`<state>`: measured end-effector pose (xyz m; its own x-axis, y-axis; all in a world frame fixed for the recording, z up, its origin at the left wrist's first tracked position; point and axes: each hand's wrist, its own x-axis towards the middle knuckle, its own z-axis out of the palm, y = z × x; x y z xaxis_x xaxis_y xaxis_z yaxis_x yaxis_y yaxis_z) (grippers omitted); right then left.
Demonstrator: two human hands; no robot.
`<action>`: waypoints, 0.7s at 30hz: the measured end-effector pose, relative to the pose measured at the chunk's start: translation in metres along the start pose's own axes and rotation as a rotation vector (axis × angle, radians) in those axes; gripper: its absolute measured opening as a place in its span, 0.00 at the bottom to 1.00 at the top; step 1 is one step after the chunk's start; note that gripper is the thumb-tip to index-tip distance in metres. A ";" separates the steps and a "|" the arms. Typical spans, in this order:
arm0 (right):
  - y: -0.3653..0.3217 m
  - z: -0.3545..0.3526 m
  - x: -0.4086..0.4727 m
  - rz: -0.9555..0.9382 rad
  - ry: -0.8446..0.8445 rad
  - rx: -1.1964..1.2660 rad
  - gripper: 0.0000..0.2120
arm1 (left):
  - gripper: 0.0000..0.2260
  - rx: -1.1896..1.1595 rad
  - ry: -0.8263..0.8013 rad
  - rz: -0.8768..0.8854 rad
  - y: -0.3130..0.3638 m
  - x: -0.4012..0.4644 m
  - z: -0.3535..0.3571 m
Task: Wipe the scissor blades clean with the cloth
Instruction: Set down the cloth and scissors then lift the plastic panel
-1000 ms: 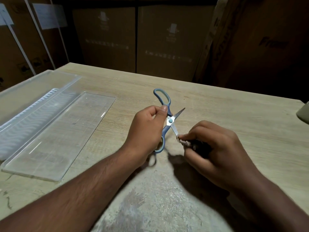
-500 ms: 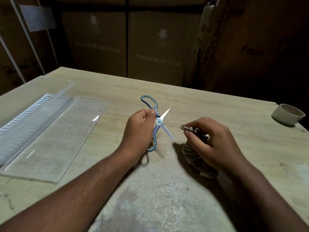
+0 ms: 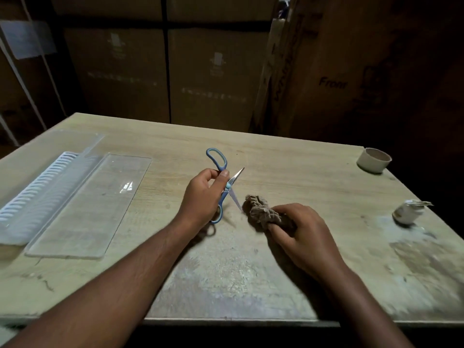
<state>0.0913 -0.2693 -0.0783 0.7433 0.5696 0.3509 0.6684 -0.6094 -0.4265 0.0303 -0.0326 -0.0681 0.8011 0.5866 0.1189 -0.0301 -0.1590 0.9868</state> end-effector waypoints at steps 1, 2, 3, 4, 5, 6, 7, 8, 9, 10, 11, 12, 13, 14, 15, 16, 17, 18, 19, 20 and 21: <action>0.003 -0.003 -0.002 0.061 0.044 -0.005 0.13 | 0.14 0.003 -0.003 0.001 0.001 -0.003 0.000; 0.007 -0.008 -0.003 0.117 0.092 -0.023 0.12 | 0.14 0.007 -0.007 0.004 0.003 -0.006 0.001; 0.014 -0.014 -0.005 0.165 0.141 -0.045 0.12 | 0.14 0.013 -0.012 0.007 0.005 -0.009 0.001; 0.023 -0.021 -0.007 0.216 0.188 -0.066 0.12 | 0.14 0.020 -0.021 0.012 0.007 -0.012 0.002; 0.034 -0.027 -0.008 0.274 0.232 -0.091 0.12 | 0.14 0.027 -0.029 0.014 0.011 -0.014 0.003; 0.045 -0.033 -0.009 0.330 0.270 -0.125 0.13 | 0.14 0.029 -0.037 0.015 0.014 -0.016 0.005; 0.056 -0.039 -0.011 0.377 0.305 -0.162 0.13 | 0.14 0.026 -0.045 0.012 0.017 -0.018 0.006; 0.066 -0.043 -0.014 0.417 0.333 -0.196 0.13 | 0.14 0.020 -0.050 0.009 0.020 -0.020 0.008; 0.074 -0.046 -0.017 0.452 0.353 -0.222 0.13 | 0.14 0.015 -0.055 0.006 0.023 -0.022 0.011; 0.080 -0.048 -0.018 0.488 0.362 -0.236 0.13 | 0.14 0.013 -0.059 0.005 0.026 -0.024 0.014; 0.083 -0.049 -0.019 0.517 0.359 -0.244 0.13 | 0.14 0.017 -0.060 0.003 0.030 -0.027 0.017; 0.085 -0.050 -0.019 0.531 0.343 -0.249 0.13 | 0.14 0.020 -0.060 0.001 0.033 -0.030 0.020; 0.085 -0.050 -0.018 0.536 0.315 -0.256 0.13 | 0.14 0.021 -0.063 -0.004 0.036 -0.033 0.023; 0.085 -0.050 -0.018 0.542 0.285 -0.263 0.15 | 0.14 0.021 -0.069 -0.012 0.039 -0.035 0.026; 0.083 -0.050 -0.018 0.554 0.259 -0.283 0.17 | 0.15 0.018 -0.071 -0.021 0.041 -0.038 0.028; 0.079 -0.049 -0.020 0.566 0.251 -0.313 0.20 | 0.15 0.005 -0.068 -0.030 0.041 -0.040 0.029; 0.073 -0.048 -0.024 0.557 0.279 -0.338 0.23 | 0.14 -0.019 -0.060 -0.040 0.041 -0.042 0.029; 0.063 -0.046 -0.028 0.507 0.346 -0.333 0.24 | 0.14 -0.048 -0.043 -0.051 0.041 -0.045 0.029; 0.047 -0.043 -0.034 0.424 0.427 -0.294 0.21 | 0.14 -0.073 -0.015 -0.059 0.041 -0.047 0.029; 0.026 -0.038 -0.042 0.341 0.489 -0.179 0.16 | 0.14 -0.090 0.021 -0.065 0.041 -0.049 0.029; 0.001 -0.033 -0.049 0.284 0.488 0.022 0.11 | 0.14 -0.101 0.059 -0.071 0.041 -0.052 0.030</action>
<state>0.0561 -0.3161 -0.0688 0.8248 0.0609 0.5621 0.4433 -0.6868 -0.5760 0.0051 -0.0937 -0.0368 0.7671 0.6394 0.0521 -0.0372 -0.0368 0.9986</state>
